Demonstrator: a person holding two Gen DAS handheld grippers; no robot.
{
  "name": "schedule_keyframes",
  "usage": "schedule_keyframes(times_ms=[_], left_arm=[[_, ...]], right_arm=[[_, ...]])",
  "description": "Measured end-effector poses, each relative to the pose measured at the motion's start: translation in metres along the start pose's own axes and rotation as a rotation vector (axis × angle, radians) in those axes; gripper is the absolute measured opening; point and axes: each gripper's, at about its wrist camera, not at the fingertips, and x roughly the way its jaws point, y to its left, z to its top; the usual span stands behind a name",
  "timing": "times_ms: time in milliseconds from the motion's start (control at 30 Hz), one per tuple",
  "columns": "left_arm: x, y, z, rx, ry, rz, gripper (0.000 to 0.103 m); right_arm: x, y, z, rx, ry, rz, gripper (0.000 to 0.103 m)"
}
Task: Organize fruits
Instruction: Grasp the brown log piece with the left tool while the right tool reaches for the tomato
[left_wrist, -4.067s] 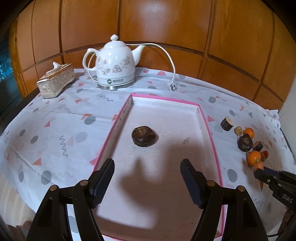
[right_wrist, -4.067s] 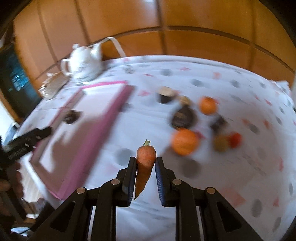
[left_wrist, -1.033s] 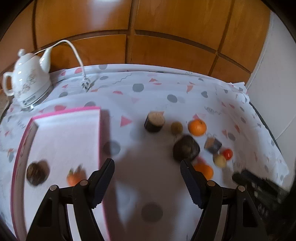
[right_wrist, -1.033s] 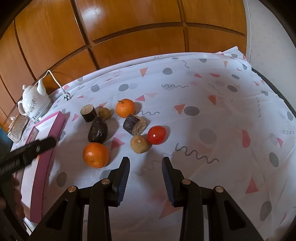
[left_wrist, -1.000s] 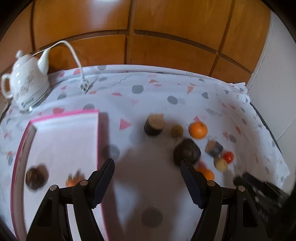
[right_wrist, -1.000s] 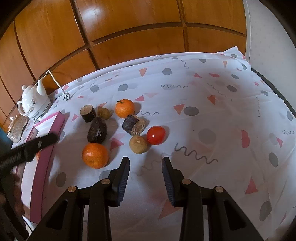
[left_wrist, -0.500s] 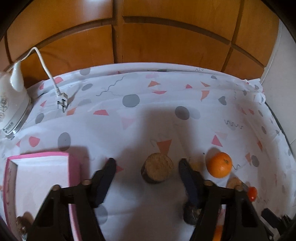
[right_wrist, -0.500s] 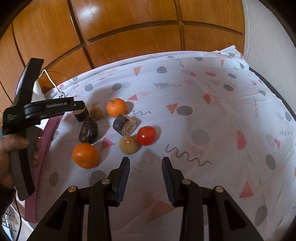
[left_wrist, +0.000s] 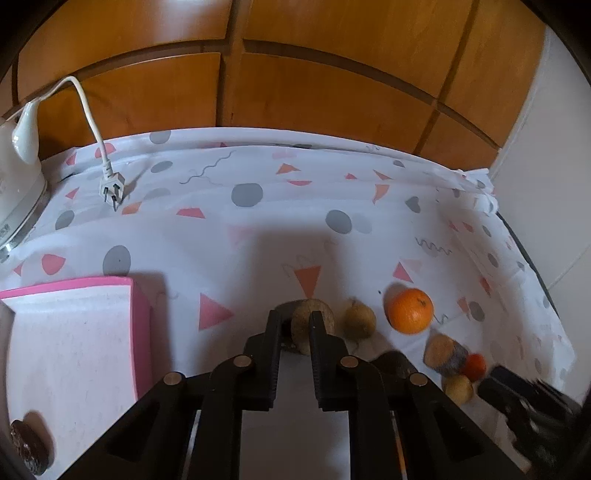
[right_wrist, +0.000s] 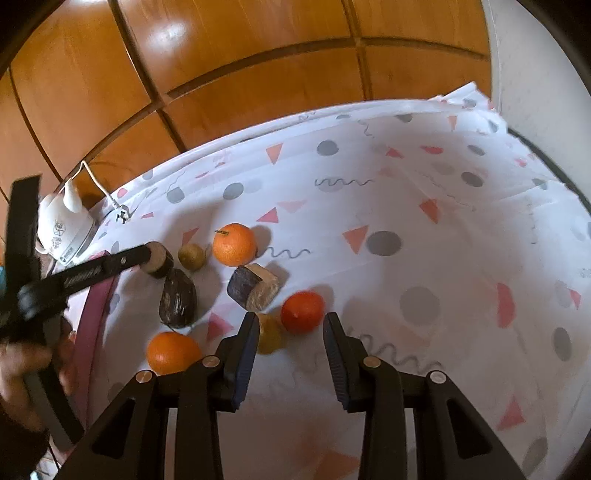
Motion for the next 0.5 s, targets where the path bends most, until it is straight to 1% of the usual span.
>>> schedule_keyframes(times_ms=[67, 100, 133, 200, 233, 300, 400, 467, 500], left_arm=[[0.001, 0.002, -0.001, 0.003, 0.02, -0.021, 0.019], [0.001, 0.003, -0.002, -0.002, 0.027, -0.019, 0.028], [0.002, 0.004, -0.001, -0.002, 0.029, -0.019, 0.044], [0.001, 0.003, -0.001, -0.001, 0.016, -0.019, 0.06], [0.001, 0.001, 0.001, 0.003, 0.012, -0.018, 0.062], [0.005, -0.003, 0.004, 0.02, 0.03, -0.031, 0.064], [0.015, -0.011, 0.007, 0.058, 0.046, -0.005, 0.064], [0.021, -0.014, 0.007, 0.081, 0.055, 0.033, 0.062], [0.023, -0.012, 0.007, 0.071, 0.058, 0.028, 0.055]], right_arm=[[0.008, -0.001, 0.003, 0.017, 0.02, -0.003, 0.036], [0.01, -0.003, 0.004, 0.025, 0.023, 0.007, 0.036], [0.011, -0.003, 0.005, 0.027, 0.02, 0.008, 0.036], [0.011, -0.003, 0.006, 0.024, 0.012, 0.0, 0.03], [0.011, -0.003, 0.006, 0.022, 0.014, 0.002, 0.03], [0.012, -0.004, 0.007, 0.014, 0.014, -0.001, 0.03], [0.013, -0.007, 0.009, 0.028, 0.02, 0.008, 0.03], [0.013, -0.008, 0.009, 0.031, 0.022, 0.006, 0.03], [0.013, -0.008, 0.009, 0.032, 0.023, 0.008, 0.03]])
